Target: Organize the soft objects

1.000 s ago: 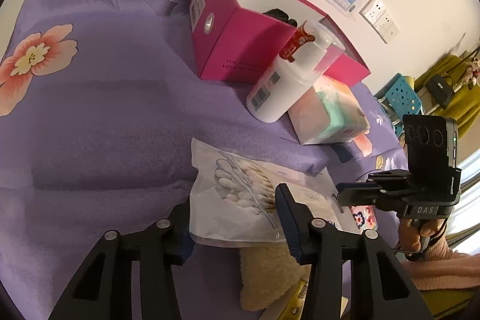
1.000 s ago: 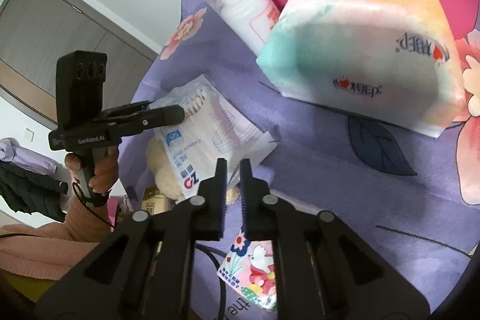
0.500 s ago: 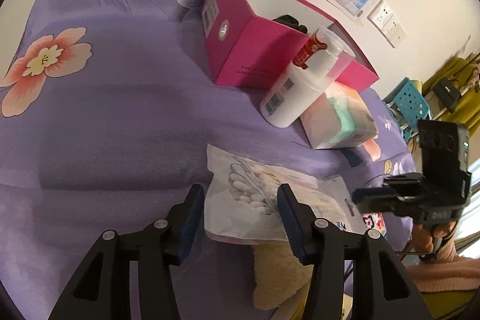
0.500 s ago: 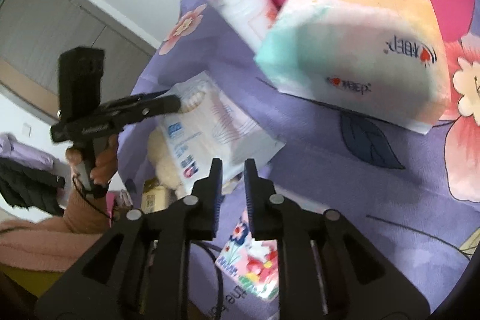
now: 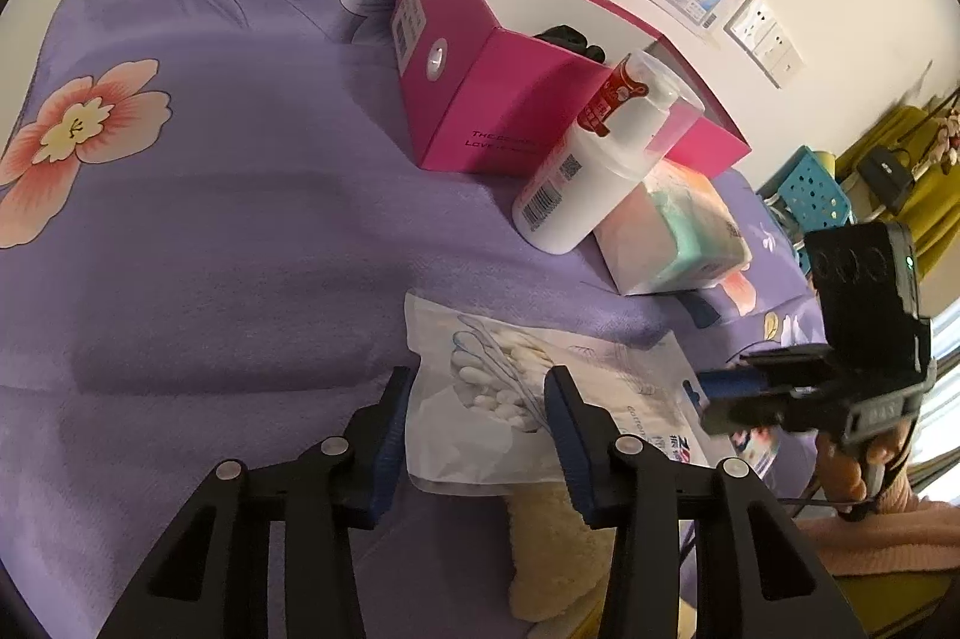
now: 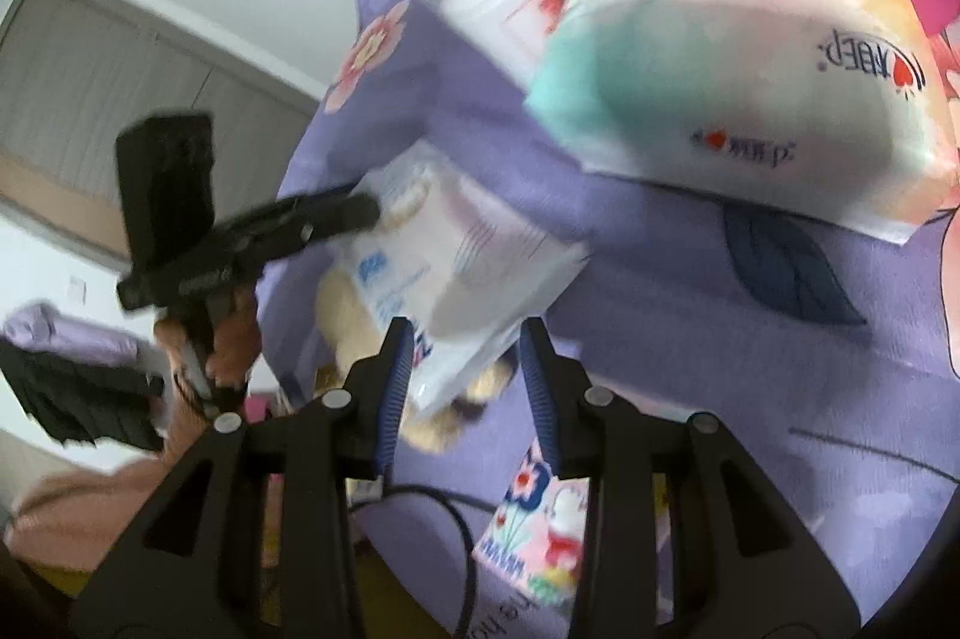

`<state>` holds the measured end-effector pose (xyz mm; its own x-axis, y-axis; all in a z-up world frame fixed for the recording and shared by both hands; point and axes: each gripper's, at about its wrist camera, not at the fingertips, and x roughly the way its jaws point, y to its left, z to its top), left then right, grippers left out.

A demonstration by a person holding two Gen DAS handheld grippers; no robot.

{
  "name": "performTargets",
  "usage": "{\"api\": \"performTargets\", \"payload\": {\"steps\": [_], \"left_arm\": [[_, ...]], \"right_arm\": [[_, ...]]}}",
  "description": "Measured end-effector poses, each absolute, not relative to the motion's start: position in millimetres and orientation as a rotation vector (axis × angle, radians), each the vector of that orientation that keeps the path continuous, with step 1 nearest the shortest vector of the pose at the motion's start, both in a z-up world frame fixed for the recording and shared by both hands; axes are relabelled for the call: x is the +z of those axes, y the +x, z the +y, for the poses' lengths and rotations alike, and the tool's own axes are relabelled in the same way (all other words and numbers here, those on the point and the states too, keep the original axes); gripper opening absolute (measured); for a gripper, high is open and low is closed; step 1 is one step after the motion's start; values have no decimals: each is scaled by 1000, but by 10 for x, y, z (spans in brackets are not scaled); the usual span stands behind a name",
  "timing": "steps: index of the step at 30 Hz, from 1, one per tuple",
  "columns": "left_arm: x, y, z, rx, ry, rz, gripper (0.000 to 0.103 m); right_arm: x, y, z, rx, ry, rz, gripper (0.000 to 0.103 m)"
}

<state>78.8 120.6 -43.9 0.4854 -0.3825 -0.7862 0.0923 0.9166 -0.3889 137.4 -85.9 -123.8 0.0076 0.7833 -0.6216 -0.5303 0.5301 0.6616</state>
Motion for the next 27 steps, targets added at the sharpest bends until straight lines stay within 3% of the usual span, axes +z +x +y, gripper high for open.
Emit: {"api": "performTargets", "payload": {"steps": [2, 4, 7, 13, 18, 21, 23, 27], "left_arm": [[-434, 793, 1207, -295, -311, 1027, 41], [-429, 791, 1206, -294, -304, 1020, 40], [-415, 791, 1203, -295, -297, 1013, 40], [-354, 733, 1172, -310, -300, 992, 38], [-257, 668, 1100, -338, -284, 959, 38], [-292, 671, 1084, -322, -262, 974, 38], [-359, 674, 1102, -312, -261, 997, 38], [-448, 671, 1172, -307, -290, 1016, 38]], "right_arm": [[-1234, 1392, -855, 1034, 261, 1155, 38], [-1240, 1388, -849, 1015, 229, 1139, 20], [-1278, 1394, -900, 994, 221, 1129, 10], [-1239, 1372, -1009, 1010, 252, 1067, 3], [-1086, 1339, -1043, 1038, 233, 1007, 4], [-1128, 1395, -1089, 988, 219, 1044, 9], [-1185, 1451, -1153, 959, 233, 1078, 20], [-1220, 1408, -1173, 953, 209, 1096, 23]]}}
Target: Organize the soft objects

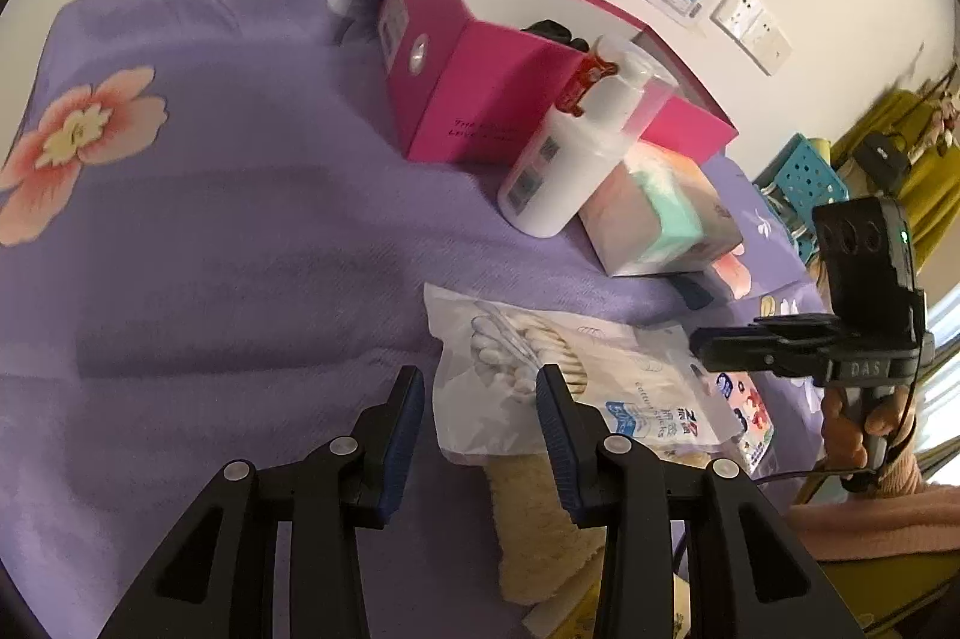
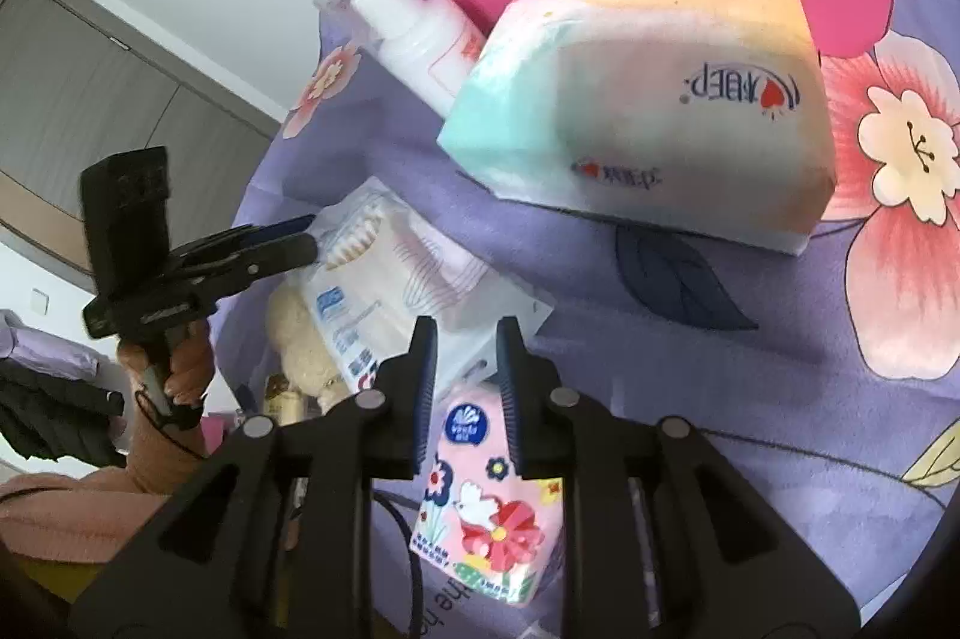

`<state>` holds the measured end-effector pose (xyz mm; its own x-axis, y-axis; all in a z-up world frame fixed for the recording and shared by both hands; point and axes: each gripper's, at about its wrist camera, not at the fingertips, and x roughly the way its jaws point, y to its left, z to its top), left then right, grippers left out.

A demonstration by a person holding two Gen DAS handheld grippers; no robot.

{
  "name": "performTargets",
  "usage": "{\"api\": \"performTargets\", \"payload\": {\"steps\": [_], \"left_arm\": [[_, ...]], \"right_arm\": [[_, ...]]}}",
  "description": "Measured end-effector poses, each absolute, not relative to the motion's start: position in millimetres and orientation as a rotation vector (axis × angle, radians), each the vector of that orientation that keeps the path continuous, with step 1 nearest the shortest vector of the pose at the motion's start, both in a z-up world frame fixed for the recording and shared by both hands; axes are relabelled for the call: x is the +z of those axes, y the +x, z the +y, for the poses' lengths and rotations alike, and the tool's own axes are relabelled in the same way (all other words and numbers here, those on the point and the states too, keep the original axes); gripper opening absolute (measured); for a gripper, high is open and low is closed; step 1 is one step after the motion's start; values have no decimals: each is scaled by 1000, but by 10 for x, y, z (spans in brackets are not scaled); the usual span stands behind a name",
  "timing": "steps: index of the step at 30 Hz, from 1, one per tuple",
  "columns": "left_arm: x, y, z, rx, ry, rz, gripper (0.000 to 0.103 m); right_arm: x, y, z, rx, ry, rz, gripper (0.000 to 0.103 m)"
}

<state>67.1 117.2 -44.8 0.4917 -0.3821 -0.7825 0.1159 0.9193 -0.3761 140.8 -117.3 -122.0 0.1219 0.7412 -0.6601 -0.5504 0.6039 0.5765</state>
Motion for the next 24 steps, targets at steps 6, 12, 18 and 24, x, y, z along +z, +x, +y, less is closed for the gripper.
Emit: {"api": "performTargets", "payload": {"steps": [6, 12, 18, 24], "left_arm": [[-439, 657, 1171, -317, -272, 1013, 38], [-462, 687, 1161, -323, -283, 1017, 38], [-473, 705, 1128, -345, -286, 1026, 40], [-390, 679, 1126, -350, -296, 1004, 38]], "right_arm": [[-1255, 1316, -1168, 926, 46, 1137, 30], [-1379, 1397, -1253, 1004, 240, 1194, 45], [-1441, 1462, -1118, 1067, 351, 1186, 45], [-1421, 1427, -1105, 1037, 352, 1121, 18]]}}
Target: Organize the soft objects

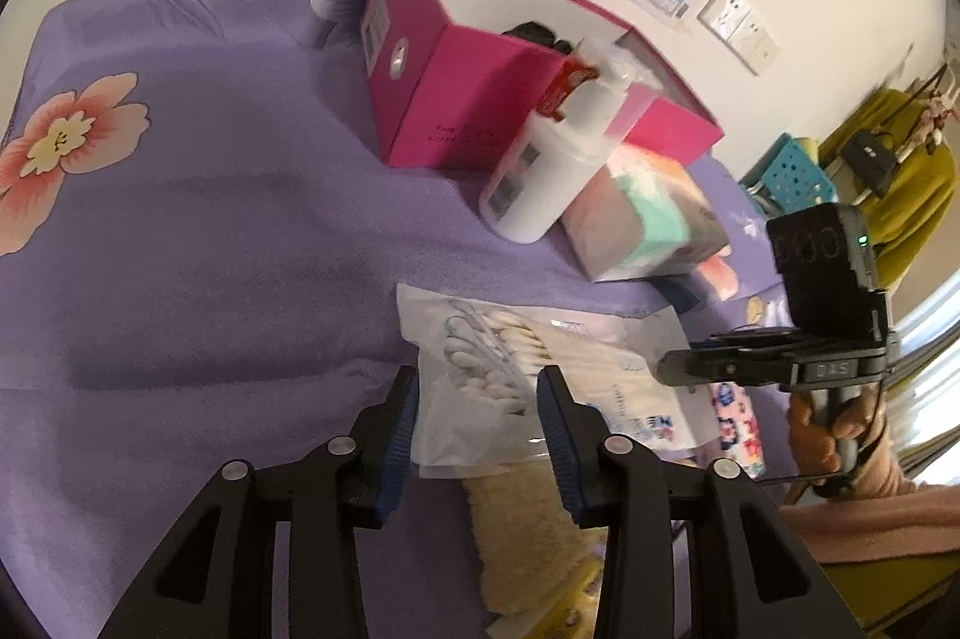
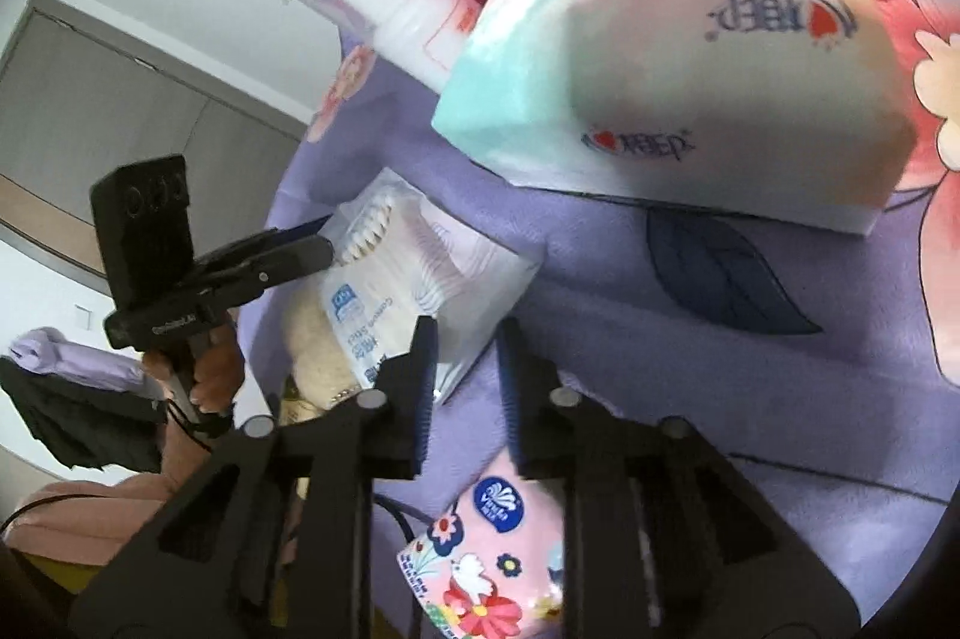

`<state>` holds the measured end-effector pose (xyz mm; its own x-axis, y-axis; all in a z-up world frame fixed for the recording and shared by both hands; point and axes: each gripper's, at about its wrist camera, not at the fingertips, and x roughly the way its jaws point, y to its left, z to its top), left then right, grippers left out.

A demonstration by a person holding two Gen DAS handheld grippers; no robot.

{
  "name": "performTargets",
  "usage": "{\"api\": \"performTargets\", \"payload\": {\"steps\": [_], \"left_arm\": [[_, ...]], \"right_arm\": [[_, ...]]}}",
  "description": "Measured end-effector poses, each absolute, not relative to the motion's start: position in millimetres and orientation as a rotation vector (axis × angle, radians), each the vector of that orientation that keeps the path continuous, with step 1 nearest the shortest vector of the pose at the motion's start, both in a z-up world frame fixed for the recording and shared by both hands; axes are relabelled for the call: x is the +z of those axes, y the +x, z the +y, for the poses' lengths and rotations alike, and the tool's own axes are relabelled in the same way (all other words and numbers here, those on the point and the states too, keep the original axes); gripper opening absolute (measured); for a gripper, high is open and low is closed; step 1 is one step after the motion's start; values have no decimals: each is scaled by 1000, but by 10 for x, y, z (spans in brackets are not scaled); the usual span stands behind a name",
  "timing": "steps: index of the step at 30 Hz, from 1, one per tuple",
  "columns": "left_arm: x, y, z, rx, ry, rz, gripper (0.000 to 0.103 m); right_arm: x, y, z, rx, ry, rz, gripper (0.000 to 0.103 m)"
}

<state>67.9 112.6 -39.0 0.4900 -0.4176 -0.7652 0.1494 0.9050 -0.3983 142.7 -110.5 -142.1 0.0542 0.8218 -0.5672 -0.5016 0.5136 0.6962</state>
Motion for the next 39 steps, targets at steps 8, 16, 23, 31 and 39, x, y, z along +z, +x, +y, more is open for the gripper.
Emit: {"api": "performTargets", "payload": {"steps": [8, 16, 23, 31, 39], "left_arm": [[-148, 592, 1014, -358, -285, 943, 37], [514, 505, 935, -375, -238, 765, 37], [975, 823, 861, -355, -176, 659, 37], [1016, 1448, 799, -318, -177, 683, 37], [689, 1992, 780, -268, -198, 791, 37]], "right_arm": [[-1029, 1258, -1198, 1044, 295, 968, 10], [-371, 1175, -1354, 1060, 242, 777, 9], [137, 1380, -1475, 1042, 231, 635, 9], [367, 1960, -1457, 971, 261, 603, 10], [138, 2589, -1359, 895, 300, 695, 10]]}}
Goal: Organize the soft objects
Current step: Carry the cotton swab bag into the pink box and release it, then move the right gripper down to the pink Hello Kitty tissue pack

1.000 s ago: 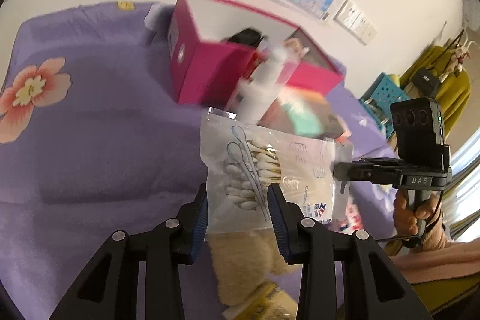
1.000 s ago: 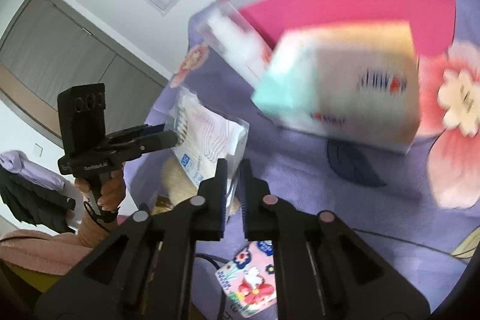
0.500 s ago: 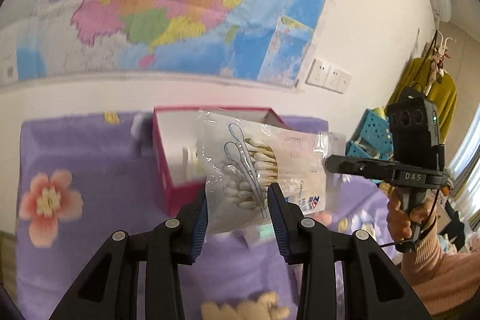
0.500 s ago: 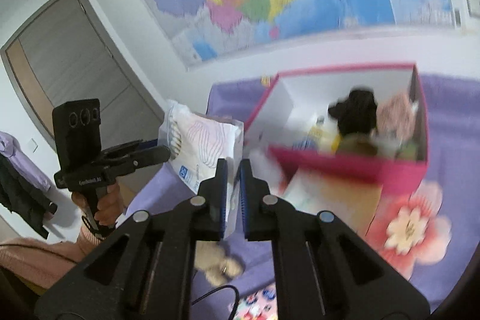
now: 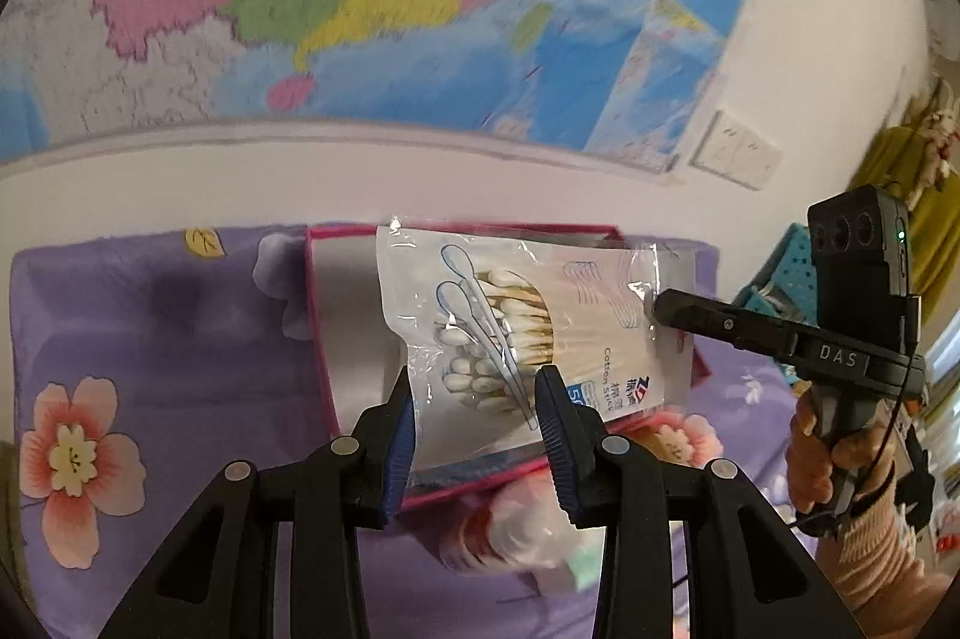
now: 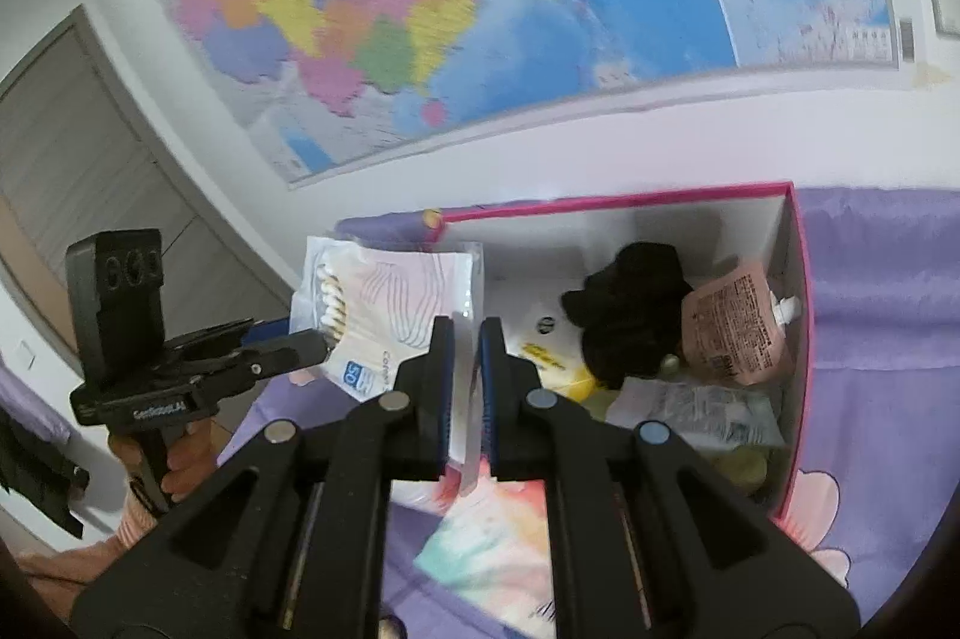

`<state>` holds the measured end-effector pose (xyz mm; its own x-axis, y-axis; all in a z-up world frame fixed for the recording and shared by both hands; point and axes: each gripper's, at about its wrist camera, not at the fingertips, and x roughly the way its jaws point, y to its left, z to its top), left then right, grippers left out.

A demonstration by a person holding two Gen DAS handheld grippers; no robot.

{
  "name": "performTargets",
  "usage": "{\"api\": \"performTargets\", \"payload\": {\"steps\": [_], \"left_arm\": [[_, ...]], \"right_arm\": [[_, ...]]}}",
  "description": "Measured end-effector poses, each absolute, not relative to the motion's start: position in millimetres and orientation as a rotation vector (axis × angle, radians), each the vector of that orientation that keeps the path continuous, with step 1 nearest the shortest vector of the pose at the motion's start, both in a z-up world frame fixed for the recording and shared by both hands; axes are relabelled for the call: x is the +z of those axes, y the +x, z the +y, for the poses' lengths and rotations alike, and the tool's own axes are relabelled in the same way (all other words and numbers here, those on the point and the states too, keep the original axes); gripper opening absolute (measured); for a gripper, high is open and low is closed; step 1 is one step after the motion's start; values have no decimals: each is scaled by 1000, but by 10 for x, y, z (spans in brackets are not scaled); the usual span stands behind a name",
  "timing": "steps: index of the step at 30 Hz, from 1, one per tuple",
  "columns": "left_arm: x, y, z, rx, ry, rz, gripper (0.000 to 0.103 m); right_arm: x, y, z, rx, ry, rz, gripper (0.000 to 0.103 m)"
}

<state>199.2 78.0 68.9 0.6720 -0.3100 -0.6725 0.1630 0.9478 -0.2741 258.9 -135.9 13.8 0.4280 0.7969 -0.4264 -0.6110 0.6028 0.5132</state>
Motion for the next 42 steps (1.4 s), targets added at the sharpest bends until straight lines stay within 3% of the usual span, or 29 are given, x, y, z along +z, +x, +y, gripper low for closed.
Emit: {"api": "performTargets", "payload": {"steps": [9, 13, 17, 30, 42], "left_arm": [[333, 2357, 842, -178, -221, 892, 42], [290, 2365, 881, -131, -217, 897, 50], [352, 2262, 929, -123, -223, 860, 50], [624, 1421, 878, -209, -229, 729, 50], [322, 691, 238, -413, -123, 812, 51]], "right_arm": [[-223, 3070, -1166, 824, 310, 814, 14], [-334, 3128, -1097, 768, 275, 840, 26], [-369, 3084, -1170, 756, 289, 837, 27], [-98, 2253, -1565, 936, 323, 733, 35], [-202, 1407, -1760, 1047, 286, 719, 37]]}}
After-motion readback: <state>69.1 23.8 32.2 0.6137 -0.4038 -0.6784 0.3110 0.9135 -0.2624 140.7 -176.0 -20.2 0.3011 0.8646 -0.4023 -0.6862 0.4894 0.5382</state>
